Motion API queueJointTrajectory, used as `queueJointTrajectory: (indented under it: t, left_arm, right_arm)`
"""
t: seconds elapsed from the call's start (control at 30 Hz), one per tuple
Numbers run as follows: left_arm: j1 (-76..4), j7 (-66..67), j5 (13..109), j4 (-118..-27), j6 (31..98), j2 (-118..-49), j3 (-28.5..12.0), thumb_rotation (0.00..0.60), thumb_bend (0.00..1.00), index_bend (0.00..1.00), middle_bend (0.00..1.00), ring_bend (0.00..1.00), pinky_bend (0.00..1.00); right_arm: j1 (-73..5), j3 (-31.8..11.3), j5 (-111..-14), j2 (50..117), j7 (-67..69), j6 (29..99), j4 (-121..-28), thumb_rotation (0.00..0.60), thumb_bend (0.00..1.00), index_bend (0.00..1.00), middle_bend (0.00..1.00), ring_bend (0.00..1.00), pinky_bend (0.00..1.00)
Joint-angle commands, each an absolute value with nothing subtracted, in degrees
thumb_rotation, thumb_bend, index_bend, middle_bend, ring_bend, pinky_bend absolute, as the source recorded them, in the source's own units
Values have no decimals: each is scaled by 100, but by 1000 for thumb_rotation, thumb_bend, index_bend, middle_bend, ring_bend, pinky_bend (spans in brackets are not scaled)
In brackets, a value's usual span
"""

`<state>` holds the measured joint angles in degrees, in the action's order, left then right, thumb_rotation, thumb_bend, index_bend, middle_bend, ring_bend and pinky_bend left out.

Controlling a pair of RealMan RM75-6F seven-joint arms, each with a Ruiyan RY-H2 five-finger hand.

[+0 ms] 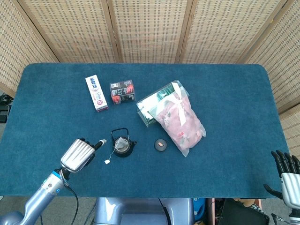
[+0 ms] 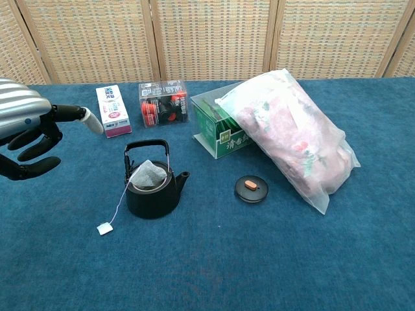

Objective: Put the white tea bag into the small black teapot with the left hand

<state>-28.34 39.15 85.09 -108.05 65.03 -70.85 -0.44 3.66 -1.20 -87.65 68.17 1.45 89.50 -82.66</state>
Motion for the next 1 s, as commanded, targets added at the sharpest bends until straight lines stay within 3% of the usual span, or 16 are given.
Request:
queueJointTrajectory:
  t: [0.03, 0.2, 0.37, 1.0]
  left_arm:
    - [-3113, 4485, 7964, -11217, 6061, -6816, -203, 600, 865, 184, 862, 795, 700]
    - [-3557, 5339, 6978, -11784, 5508, -6640, -288, 600, 912, 180, 884, 814, 710]
    - [-3843, 5783, 6338, -11947, 5458, -6784, -270, 600, 919, 180, 890, 817, 713]
    - [-4360, 5855, 5201, -11347, 5628, -7403, -101, 600, 925, 180, 890, 818, 713]
  right_arm:
    - [369, -120, -8762, 6815, 145, 8955, -8269, 600, 72, 92, 151, 11, 91]
    - [379, -119, -8733, 6827, 179, 8944, -8237, 600, 71, 92, 151, 11, 91]
    - [377, -122, -8721, 6831, 201, 8936, -8216, 600, 71, 92, 151, 11, 91]
    - [377, -119, -8658, 6858, 236, 8869, -8162, 600, 71, 92, 151, 11, 91]
